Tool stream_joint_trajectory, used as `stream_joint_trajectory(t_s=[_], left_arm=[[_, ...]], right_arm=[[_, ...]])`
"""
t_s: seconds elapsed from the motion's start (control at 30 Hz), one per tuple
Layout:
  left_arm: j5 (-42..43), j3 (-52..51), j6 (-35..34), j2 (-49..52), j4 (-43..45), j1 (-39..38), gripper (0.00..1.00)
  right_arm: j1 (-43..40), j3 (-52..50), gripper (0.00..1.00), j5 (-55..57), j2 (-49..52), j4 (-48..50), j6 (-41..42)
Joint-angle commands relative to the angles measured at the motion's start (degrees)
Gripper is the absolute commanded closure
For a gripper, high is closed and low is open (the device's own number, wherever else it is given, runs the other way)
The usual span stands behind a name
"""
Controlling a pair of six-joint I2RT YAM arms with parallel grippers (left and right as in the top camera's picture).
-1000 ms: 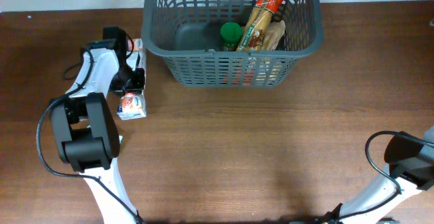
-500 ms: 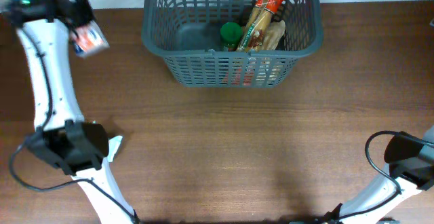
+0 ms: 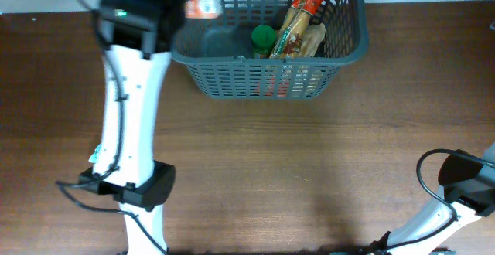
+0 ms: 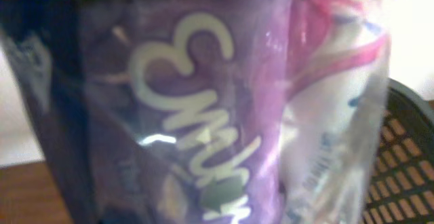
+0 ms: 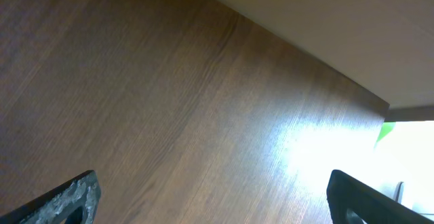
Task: Pack container
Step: 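Lift the tissue packs and carry them into the basket with left gripper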
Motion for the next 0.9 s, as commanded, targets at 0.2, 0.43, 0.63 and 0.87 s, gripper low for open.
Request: stream_joint_trajectory(t_s=[0.2, 0.43, 0.63, 0.87], left_arm=[[-5.0, 0.1, 1.9, 7.5, 2.3, -1.8, 0.98], [-2.0, 0.1, 1.5, 15.6, 0.8, -1.0, 0.98], [-1.9, 0.1, 0.2, 20.8, -1.9, -1.0, 0.98], [0.1, 0.1, -0.5, 24.5, -5.5, -0.9, 0.93]], right_arm=[[-0.2, -0.1, 0.01, 0.9, 0.1, -0.3, 0.5], [-0.2, -0.1, 0.01, 0.9, 0.1, -0.3, 0.5], [-0.2, -0.1, 0.01, 0.9, 0.1, -0.3, 0.5], [-0.2, -0.1, 0.01, 0.9, 0.1, -0.3, 0.5]])
